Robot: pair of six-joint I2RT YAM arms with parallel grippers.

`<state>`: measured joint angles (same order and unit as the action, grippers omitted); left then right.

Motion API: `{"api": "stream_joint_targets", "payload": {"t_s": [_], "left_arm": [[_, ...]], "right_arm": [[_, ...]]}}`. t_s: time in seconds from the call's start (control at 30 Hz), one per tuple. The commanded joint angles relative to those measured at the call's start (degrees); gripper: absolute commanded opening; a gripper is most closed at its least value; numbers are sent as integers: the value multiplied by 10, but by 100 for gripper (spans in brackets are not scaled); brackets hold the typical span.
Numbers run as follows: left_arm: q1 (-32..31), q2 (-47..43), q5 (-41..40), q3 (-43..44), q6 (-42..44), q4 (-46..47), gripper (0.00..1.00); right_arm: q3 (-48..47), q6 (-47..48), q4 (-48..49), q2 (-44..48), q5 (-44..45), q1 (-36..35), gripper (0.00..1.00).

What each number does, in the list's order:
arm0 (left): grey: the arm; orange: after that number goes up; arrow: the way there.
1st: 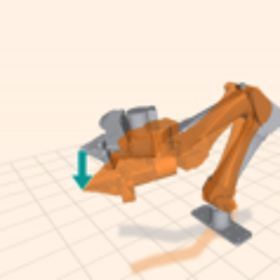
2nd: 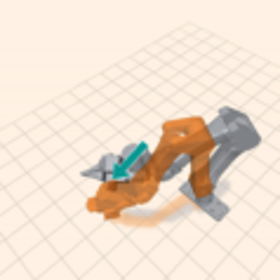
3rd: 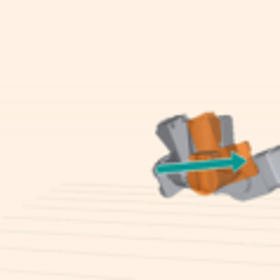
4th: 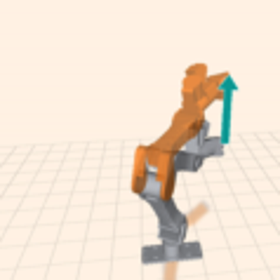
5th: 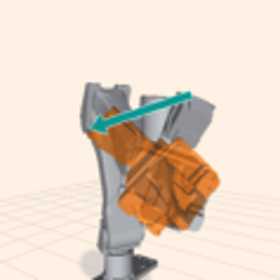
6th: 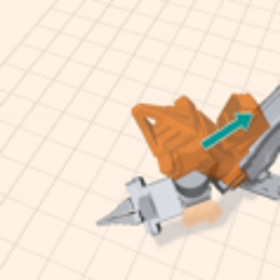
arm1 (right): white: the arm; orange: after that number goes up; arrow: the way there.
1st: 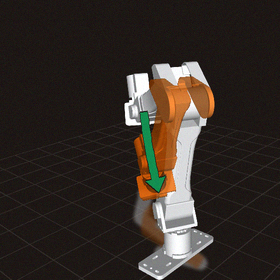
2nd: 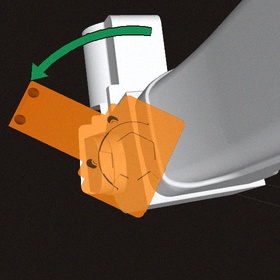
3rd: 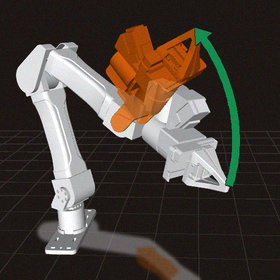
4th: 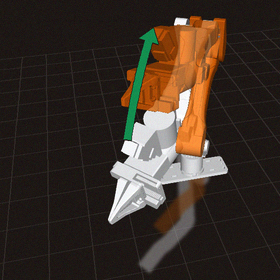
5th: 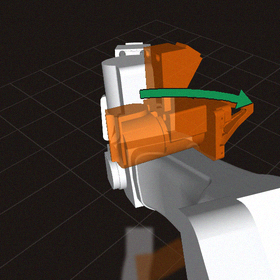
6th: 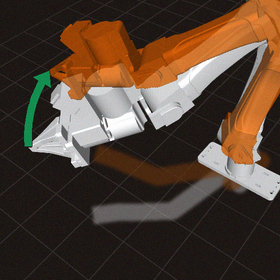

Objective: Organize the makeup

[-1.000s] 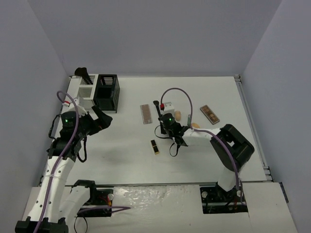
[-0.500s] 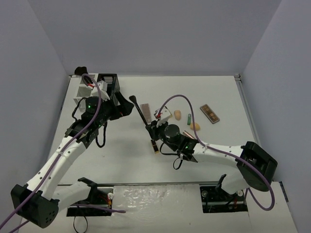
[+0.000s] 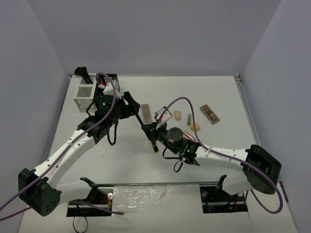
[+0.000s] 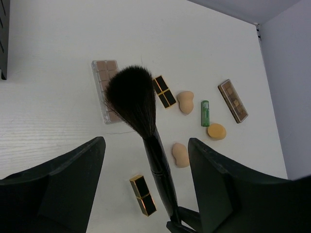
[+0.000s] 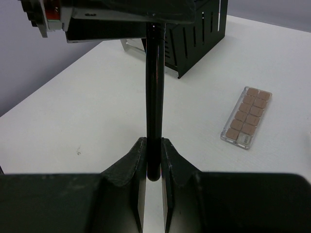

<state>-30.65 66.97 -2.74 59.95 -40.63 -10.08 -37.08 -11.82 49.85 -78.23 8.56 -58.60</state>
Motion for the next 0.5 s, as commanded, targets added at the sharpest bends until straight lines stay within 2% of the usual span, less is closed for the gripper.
{"api": "stream_joint_targets", "payload": {"t_s": [0.0, 0.1, 0.17, 0.23, 0.27, 0.33, 0.4, 0.47], "left_arm": [[-12, 6, -18, 39, -9, 48, 50], [-18, 9, -23, 38, -11, 58, 19], [-19, 9, -24, 34, -11, 69, 7], [-20, 7, -23, 29, -10, 80, 0], [-20, 6, -21, 29, -8, 81, 0], [-20, 2, -20, 30, 1, 84, 0], [-19, -4, -28, 30, 11, 86, 0], [-18, -11, -56, 35, 32, 78, 0]], "right_arm": [[-6, 9, 64, 25, 1, -6, 0], [-10, 10, 58, 23, 0, -6, 0], [-12, 11, 55, 22, -3, -6, 0], [-12, 12, 53, 22, -3, -6, 8], [-11, 12, 53, 23, 0, -6, 15], [-10, 13, 53, 22, 8, -6, 48], [-12, 16, 48, 21, 10, -5, 70], [-16, 20, 32, 23, 14, -4, 81]]}}
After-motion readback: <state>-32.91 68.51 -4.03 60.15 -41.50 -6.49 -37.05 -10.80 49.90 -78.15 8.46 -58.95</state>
